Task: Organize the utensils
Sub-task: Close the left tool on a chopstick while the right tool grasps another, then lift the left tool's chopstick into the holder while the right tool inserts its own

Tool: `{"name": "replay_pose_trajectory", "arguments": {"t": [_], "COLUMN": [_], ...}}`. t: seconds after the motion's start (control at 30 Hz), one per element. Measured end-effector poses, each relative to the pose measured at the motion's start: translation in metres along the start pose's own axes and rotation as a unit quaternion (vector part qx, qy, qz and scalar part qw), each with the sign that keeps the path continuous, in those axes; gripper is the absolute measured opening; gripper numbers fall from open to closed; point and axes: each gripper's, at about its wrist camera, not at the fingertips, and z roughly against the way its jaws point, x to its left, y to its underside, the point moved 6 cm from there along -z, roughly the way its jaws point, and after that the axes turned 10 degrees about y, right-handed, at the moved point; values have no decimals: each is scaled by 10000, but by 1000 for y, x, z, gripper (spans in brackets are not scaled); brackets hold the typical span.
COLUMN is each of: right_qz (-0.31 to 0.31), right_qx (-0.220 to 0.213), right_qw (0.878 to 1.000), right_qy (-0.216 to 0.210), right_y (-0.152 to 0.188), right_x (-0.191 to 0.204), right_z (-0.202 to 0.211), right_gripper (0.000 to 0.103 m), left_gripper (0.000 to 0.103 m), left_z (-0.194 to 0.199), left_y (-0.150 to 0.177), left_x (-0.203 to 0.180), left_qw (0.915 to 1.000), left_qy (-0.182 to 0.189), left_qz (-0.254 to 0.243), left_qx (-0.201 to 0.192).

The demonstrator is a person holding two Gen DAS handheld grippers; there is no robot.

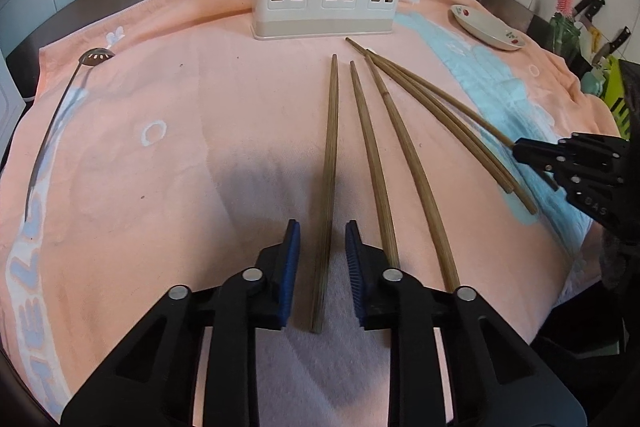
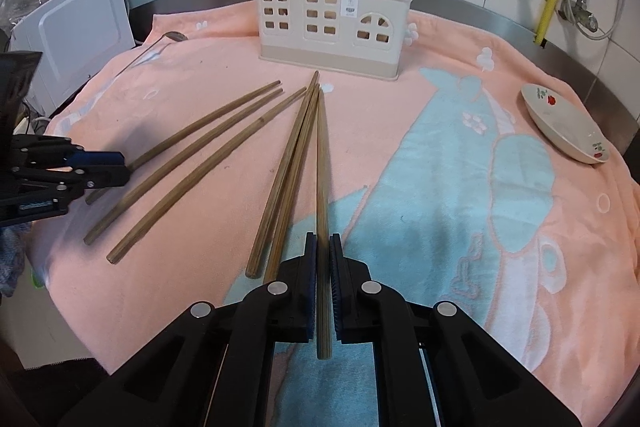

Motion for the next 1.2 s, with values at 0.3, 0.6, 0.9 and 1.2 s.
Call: {"name": "replay_pose_trajectory", "arguments": {"t": [0.3, 0.6, 0.9, 1.2], "right_qz": [-58, -167, -240, -255], "right_qx": [-192, -471, -747, -952], "right_qw": [9998, 9987, 9968, 9948], "right_qy": [9, -68, -137, -255], "right_y": [-11, -31, -55, -81], "right_x": [-7, -15, -20, -22], "right_z": [15, 38, 58, 72], "right_gripper": [6, 6, 6, 6], "left_gripper": [17, 6, 6, 5], "left_z": [-6, -6, 15, 56], "left_y": [-3, -5, -18, -47], "left_x": [-3, -2, -9, -16], "left_qw": [9999, 9998, 9998, 9970], "left_qy": [-82, -177, -74, -1], "left_qz": [-108, -50, -91, -175], "left_qx": [66, 96, -159, -760]}}
